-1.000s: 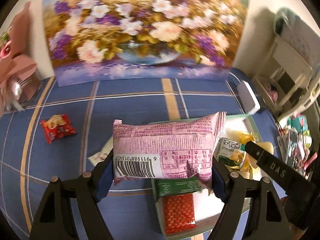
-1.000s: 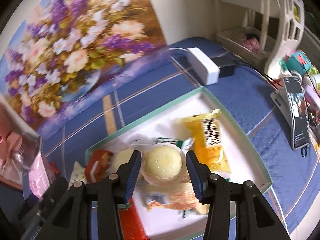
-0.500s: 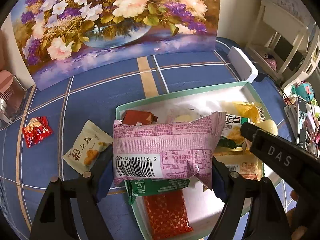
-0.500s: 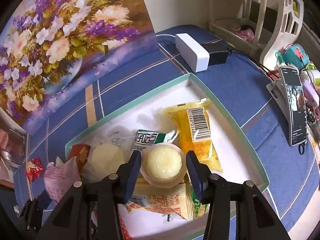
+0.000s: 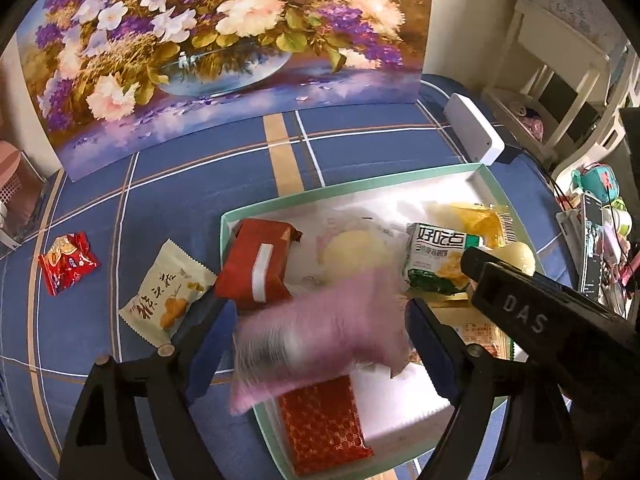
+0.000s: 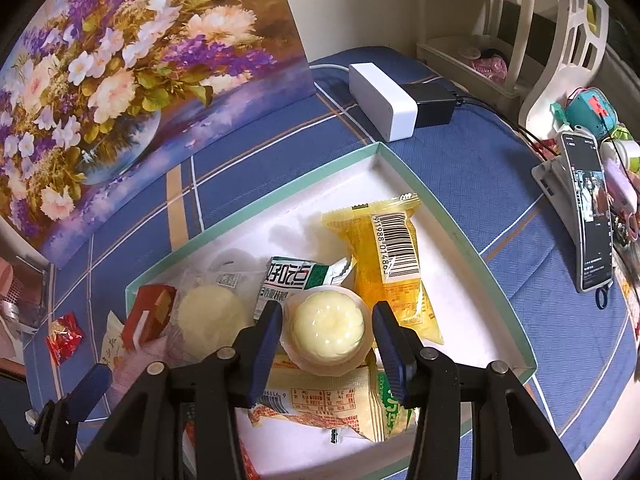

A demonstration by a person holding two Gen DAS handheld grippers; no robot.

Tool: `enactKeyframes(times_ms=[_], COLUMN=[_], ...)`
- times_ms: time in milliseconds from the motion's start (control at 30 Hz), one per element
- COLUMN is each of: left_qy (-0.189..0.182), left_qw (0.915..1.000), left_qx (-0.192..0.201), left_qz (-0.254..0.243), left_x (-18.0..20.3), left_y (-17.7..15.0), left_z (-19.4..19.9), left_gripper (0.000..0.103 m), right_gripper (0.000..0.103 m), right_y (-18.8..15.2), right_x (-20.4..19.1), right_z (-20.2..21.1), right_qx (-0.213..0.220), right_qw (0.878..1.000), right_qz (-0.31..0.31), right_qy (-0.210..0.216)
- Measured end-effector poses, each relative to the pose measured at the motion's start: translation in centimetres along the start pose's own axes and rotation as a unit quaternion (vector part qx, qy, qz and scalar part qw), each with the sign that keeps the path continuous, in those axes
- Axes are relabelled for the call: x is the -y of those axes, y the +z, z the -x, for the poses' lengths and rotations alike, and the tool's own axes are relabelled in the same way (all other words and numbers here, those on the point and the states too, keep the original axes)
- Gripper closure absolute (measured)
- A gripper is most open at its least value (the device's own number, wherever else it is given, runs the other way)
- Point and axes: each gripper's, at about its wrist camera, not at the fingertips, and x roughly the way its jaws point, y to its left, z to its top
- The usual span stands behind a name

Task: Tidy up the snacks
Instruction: 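Carry the pink pack and yellow cake into the tray and open both tools, then move both tools back toward the remaining snacks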

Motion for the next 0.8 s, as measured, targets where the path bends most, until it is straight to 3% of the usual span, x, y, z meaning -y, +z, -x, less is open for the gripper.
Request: enactKeyframes(times_ms=[467, 567, 633, 800], left_qy=[0.006, 0.007, 0.010, 0.012], left_qw=[0.9999, 0.9998, 0.9996, 0.9992], left_qx=[0.002, 0.005, 0.007, 0.011], left_qz=[0.013, 0.020, 0.024, 0.037], left_x=[-1.1, -1.5, -1.8, -2.6], left_y=[0.7, 0.8, 0.9, 1.0], left_z=[1.5, 1.7, 1.8, 2.0], left_gripper=[0.013, 0.013, 0.013, 0.013], right_gripper=[0.052, 0.046, 0.036, 0.036], right_y=[0.1, 0.1, 0.2, 0.4], right_x=[0.3, 0.5, 0.5, 0.5], right_z=[0.1, 0.2, 0.4, 1.2], right_qx=[-0.002, -0.003, -0.001, 0.011], right_qw=[1.000, 1.000, 1.000, 1.000], right_qz=[-0.013, -0.019, -0.015, -0.015], right_qy=[0.012, 0.017, 0.016, 0.016])
